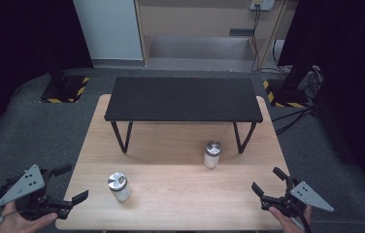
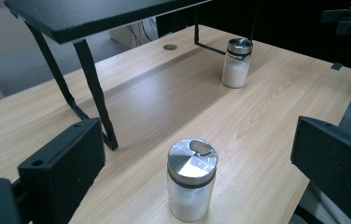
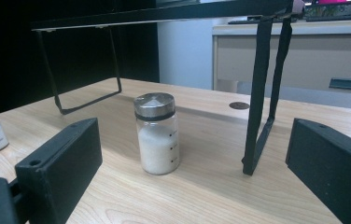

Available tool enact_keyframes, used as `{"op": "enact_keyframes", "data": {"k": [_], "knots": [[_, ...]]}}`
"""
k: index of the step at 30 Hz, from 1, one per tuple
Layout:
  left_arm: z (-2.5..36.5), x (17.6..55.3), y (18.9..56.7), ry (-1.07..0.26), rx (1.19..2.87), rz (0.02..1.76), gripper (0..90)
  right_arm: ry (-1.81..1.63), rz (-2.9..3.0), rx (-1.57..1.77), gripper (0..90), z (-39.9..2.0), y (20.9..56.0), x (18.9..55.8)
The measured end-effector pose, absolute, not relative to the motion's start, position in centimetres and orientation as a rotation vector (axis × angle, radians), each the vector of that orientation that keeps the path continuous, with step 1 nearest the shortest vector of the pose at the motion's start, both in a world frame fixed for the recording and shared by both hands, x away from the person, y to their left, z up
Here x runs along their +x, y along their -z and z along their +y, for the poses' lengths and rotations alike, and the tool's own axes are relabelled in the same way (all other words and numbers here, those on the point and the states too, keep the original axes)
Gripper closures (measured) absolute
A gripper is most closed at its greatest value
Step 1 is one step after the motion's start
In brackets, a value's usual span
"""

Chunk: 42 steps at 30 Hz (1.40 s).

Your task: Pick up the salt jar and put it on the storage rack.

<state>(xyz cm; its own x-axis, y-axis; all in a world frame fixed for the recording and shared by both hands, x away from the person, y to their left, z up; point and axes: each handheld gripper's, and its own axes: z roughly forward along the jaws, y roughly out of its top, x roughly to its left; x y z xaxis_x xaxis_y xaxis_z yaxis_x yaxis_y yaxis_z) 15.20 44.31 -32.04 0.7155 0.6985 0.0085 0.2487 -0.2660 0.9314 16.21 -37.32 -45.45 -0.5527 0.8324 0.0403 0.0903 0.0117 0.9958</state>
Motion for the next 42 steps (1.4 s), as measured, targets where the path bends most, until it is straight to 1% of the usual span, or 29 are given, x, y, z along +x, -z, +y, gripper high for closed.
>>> {"op": "enact_keyframes", "data": {"k": [16,33,42], "knots": [[44.1,15.7,35.9,-0.486,1.814,0.773,2.4,-1.594,1.698,0.951,3.8,-37.2,45.4,16.2],[43.7,16.5,37.9,-0.464,1.821,0.780,2.4,-1.591,1.711,0.942,4.1,-37.1,45.4,16.2],[42.9,17.7,39.2,-0.443,1.829,0.783,2.7,-1.591,1.712,0.945,4.1,-37.1,45.4,16.2]]}}
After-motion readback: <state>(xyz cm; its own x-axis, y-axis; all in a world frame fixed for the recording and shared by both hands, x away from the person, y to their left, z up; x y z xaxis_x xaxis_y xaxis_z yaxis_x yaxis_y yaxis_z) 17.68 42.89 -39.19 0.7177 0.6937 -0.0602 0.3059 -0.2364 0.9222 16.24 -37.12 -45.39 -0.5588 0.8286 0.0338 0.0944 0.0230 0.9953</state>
